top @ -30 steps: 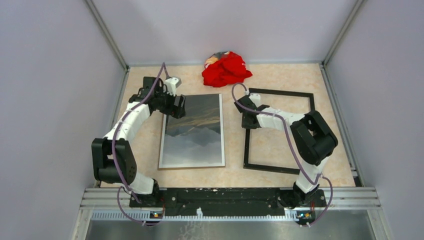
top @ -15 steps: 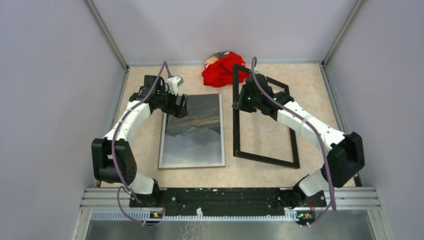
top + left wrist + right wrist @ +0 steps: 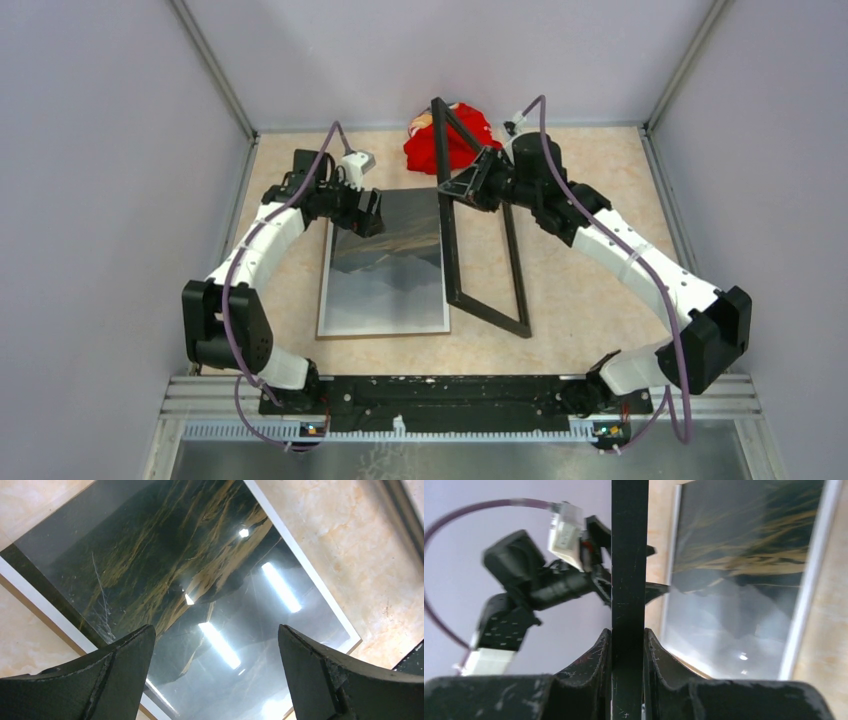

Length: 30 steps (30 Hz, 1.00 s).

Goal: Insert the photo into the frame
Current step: Turn over the photo frame at the center of the board.

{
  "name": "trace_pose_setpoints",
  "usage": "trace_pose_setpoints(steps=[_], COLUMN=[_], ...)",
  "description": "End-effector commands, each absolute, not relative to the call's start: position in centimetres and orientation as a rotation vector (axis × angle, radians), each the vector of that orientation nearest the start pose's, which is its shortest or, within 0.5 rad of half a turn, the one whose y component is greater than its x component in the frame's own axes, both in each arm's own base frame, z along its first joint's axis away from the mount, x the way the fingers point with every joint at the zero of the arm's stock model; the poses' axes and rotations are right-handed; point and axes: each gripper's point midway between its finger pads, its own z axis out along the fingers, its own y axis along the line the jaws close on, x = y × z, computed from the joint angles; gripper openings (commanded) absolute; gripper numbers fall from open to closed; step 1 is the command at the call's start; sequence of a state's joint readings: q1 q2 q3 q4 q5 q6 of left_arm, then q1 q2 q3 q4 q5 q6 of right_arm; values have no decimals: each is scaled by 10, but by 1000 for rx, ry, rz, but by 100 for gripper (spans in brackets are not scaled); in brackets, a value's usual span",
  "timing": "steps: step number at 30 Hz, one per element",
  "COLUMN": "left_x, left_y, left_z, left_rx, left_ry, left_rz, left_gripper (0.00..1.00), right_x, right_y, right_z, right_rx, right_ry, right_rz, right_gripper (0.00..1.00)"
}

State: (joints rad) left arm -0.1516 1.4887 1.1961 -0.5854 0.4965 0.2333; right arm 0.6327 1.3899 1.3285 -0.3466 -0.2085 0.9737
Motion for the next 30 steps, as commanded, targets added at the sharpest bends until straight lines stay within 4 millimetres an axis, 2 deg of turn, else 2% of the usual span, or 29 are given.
trace_pose_setpoints(steps=[1, 6, 8, 14, 17, 22, 28, 30], left_x=[354, 353, 354, 356, 356, 358, 361, 362], left_y=[-140, -140, -140, -142, -144, -153, -165, -168], left_z=[196, 195, 194, 191, 190, 189, 189, 189], left_rx=[675, 675, 673, 675, 683, 699, 727, 734], left_ry=[2175, 2176, 2176, 2178, 2180, 2175, 2173, 2171], left_rz=[-600, -597, -593, -582, -577, -571, -558, -554], left_gripper=[99, 99, 99, 99, 99, 99, 99, 99], right_x=[295, 293, 296, 303, 305, 308, 307, 307], right_y=[329, 330, 325, 295, 281, 254, 221, 211], right_z=[388, 405, 400, 364, 358, 359, 345, 338], right_rx=[200, 237, 280, 450, 483, 507, 527, 536], right_ry=[1922, 1840, 1830, 1787, 1790, 1802, 1861, 1885], right_rz=[1547, 1712, 1756, 1886, 1873, 1838, 1767, 1740], right_gripper=[0, 0, 0, 0, 0, 0, 25, 39])
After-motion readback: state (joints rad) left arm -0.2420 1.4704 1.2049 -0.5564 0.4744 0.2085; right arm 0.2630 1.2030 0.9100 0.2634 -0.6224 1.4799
